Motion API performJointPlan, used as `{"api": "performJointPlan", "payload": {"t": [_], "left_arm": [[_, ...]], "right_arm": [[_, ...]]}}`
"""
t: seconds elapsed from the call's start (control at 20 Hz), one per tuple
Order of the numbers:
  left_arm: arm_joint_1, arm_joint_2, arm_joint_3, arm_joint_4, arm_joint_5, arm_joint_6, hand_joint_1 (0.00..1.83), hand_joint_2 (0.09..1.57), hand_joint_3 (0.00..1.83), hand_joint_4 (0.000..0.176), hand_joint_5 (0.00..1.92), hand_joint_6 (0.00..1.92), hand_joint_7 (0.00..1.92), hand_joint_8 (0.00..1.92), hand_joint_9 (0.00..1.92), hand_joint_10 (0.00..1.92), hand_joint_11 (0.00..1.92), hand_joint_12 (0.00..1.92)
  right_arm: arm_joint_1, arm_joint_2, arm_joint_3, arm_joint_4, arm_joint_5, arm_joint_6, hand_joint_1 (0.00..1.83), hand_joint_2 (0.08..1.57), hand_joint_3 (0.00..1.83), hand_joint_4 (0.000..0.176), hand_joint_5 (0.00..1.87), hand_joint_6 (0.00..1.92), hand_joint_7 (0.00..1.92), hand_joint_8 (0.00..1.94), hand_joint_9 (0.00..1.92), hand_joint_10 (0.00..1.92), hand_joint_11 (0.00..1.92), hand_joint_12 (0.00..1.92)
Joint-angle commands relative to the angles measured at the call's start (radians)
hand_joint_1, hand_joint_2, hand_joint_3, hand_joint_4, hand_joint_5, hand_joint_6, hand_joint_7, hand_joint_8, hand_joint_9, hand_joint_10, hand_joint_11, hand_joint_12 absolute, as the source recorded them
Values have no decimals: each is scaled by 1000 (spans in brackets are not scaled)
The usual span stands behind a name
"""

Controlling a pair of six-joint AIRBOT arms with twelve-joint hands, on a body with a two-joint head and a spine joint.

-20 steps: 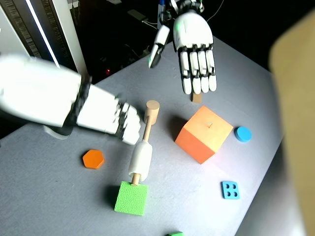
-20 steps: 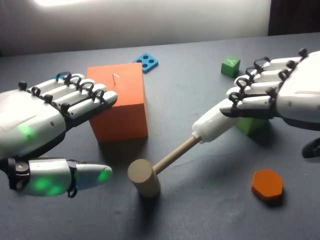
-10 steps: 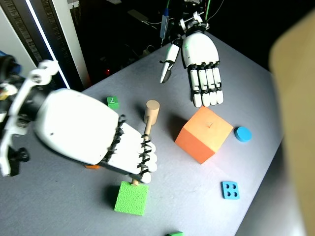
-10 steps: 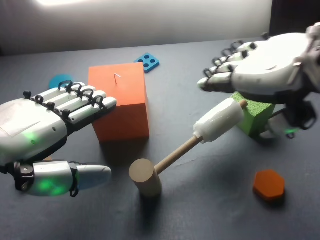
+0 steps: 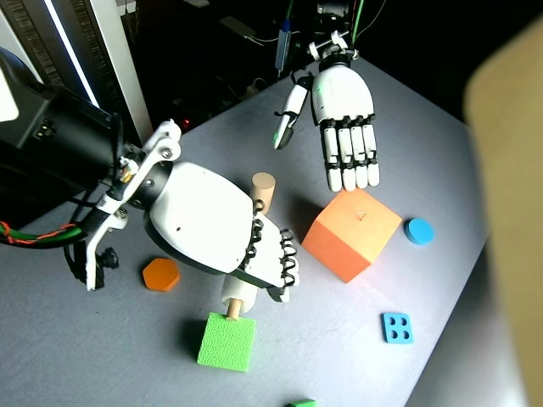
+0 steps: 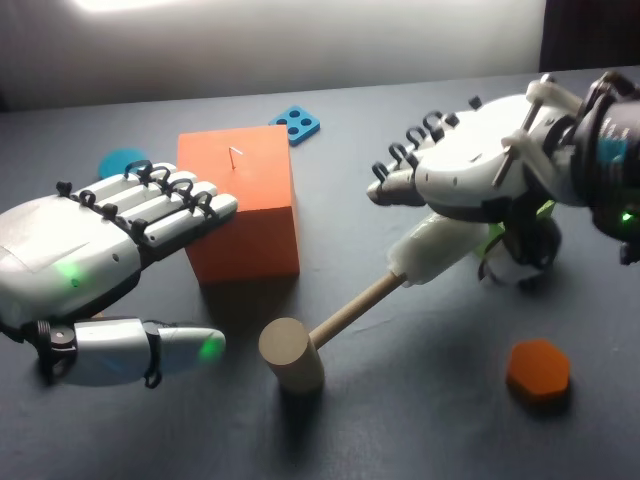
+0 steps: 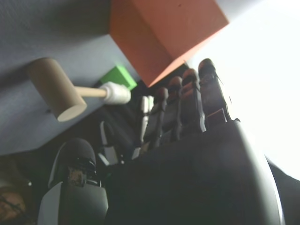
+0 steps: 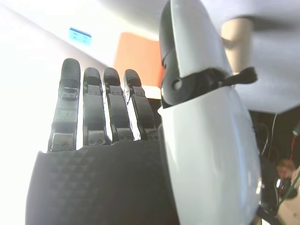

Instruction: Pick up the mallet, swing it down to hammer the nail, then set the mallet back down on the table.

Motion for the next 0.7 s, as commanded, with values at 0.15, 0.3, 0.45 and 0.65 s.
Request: {"api": "performJointPlan", "payload": {"t": [0.15,0.3,0.45,0.65], "left_arm": [[-13,-9,13,1,-119,-4,0,1189,6,0,0,0,15,1,0,0,0,0],[-13,-19,16,2,-114,-4,0,1195,8,0,1,0,16,1,0,0,0,0],[-14,-24,18,2,-109,-4,0,1188,4,0,0,0,8,3,0,0,0,0],[-16,-27,23,2,-100,-4,0,1189,3,0,0,0,0,0,0,0,0,0]], "right_arm": [[-19,-39,51,-35,50,2,1259,981,0,0,155,6,128,7,110,6,0,589],[-42,-83,95,-35,73,17,1258,983,0,0,142,0,119,0,102,1,0,614],[-59,-118,126,-35,75,19,1266,992,1,0,145,2,132,3,101,0,0,544],[-89,-168,179,-34,84,29,1268,992,3,0,132,0,138,0,113,0,0,603]]}}
